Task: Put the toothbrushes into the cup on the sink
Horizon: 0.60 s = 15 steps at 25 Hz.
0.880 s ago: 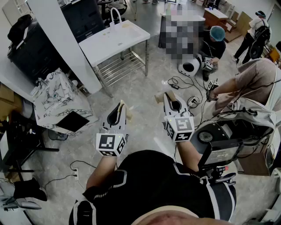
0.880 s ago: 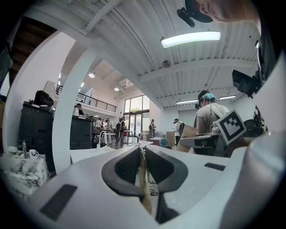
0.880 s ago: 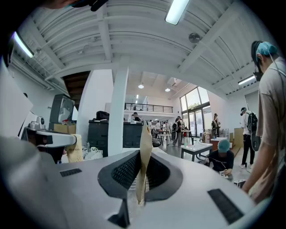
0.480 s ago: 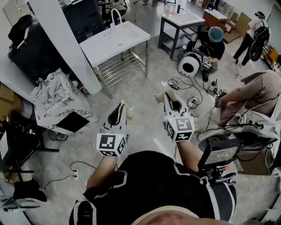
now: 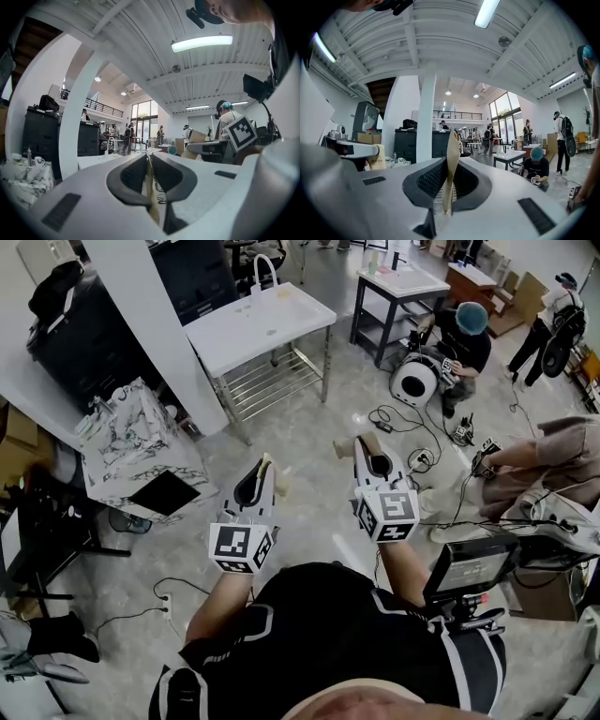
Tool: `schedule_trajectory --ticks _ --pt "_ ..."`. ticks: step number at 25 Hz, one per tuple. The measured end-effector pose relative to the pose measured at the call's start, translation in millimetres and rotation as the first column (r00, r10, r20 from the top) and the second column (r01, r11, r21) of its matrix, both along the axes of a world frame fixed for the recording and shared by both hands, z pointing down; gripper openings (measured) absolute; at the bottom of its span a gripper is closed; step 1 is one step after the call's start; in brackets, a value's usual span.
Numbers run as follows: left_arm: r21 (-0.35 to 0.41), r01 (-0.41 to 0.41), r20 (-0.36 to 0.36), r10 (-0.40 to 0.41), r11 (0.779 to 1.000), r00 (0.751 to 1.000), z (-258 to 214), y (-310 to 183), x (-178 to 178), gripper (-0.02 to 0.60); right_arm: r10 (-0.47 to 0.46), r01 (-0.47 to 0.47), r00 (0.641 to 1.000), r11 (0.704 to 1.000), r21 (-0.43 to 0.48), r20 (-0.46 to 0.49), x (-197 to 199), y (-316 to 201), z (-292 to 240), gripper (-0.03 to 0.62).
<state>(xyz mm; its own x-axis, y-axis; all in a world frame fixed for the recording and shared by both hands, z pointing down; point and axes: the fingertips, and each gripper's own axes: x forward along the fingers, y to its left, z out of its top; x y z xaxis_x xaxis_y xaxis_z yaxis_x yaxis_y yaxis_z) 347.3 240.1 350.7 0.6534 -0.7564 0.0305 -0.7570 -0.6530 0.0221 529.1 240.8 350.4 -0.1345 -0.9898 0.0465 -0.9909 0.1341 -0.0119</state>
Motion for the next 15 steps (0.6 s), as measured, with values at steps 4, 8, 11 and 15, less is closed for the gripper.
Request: schedule_trajectory --ticks 4,8,11,15 --pt "0.01 0.046 -0.019 -0.046 0.999 0.999 -5 -6 -31 0.041 -0.034 0.034 0.999 0.999 -0.01 -0.009 -31 -6 1 0.04" --pt "0.019 0.053 -0.02 -0.052 0.998 0.998 -8 -7 -55 0.041 -0.053 0.053 0.998 0.999 -0.004 -0.016 -57 -13 -2 0.04" --pt "0.02 0.062 -0.023 -0.061 0.998 0.998 -5 -6 -77 0.041 -0.07 0.07 0.997 0.998 0.003 -0.019 -82 -18 -2 0.04" --pt "0.018 0.08 -0.024 -0.08 0.997 0.997 0 -6 -109 0.041 -0.104 0.105 0.994 0.994 0.01 -0.015 -119 -22 1 0.04"
